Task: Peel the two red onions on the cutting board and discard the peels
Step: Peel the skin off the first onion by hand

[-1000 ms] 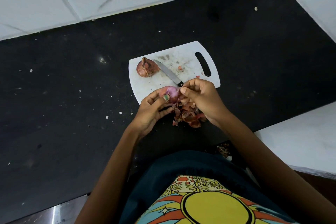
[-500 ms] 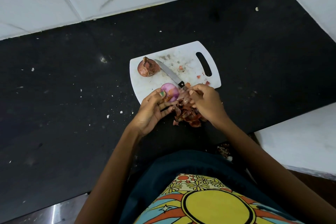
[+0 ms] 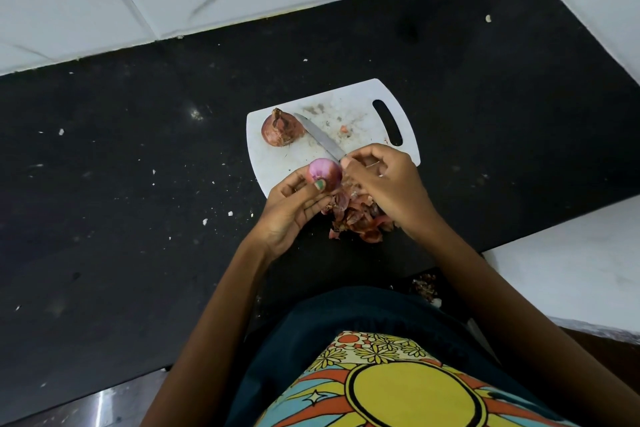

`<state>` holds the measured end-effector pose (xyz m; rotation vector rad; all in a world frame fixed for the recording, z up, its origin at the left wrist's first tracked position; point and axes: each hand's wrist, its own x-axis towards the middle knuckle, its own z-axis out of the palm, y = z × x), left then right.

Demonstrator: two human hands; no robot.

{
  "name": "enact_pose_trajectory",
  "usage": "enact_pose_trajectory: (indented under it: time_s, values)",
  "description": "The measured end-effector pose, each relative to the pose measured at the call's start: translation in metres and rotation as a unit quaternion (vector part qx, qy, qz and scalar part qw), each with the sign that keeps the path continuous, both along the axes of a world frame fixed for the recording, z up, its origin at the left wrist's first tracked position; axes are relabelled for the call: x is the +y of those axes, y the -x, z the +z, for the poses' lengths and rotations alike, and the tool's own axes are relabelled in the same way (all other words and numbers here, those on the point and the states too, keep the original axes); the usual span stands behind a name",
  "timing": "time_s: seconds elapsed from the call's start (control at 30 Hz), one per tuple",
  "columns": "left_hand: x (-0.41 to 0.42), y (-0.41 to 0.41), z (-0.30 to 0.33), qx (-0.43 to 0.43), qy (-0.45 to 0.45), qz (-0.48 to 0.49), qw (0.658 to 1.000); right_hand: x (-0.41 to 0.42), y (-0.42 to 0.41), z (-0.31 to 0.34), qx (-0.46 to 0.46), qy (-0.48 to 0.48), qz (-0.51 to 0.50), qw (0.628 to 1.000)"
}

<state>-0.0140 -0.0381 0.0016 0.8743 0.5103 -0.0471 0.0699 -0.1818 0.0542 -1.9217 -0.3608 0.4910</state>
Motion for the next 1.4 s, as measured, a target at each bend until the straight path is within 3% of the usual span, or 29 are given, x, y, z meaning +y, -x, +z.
enact_pose_trajectory:
  time_s: [0.43,0.7,1.4]
  values:
    - [-0.001,0.001,-0.001,-0.030,-0.018,0.018,0.999,0.005,0.013,-0.017,-0.031,-0.045,0.011,0.998]
    - [-0.002,-0.002,-0.002,-0.007,-0.044,0.015,0.999,0.004,0.012,-0.024,-0.163,-0.037,0.032,0.985]
    - [-0.005,-0.002,0.001,-0.022,-0.059,-0.041,0.997,0.003,0.005,-0.023,-0.171,-0.007,0.021,0.985]
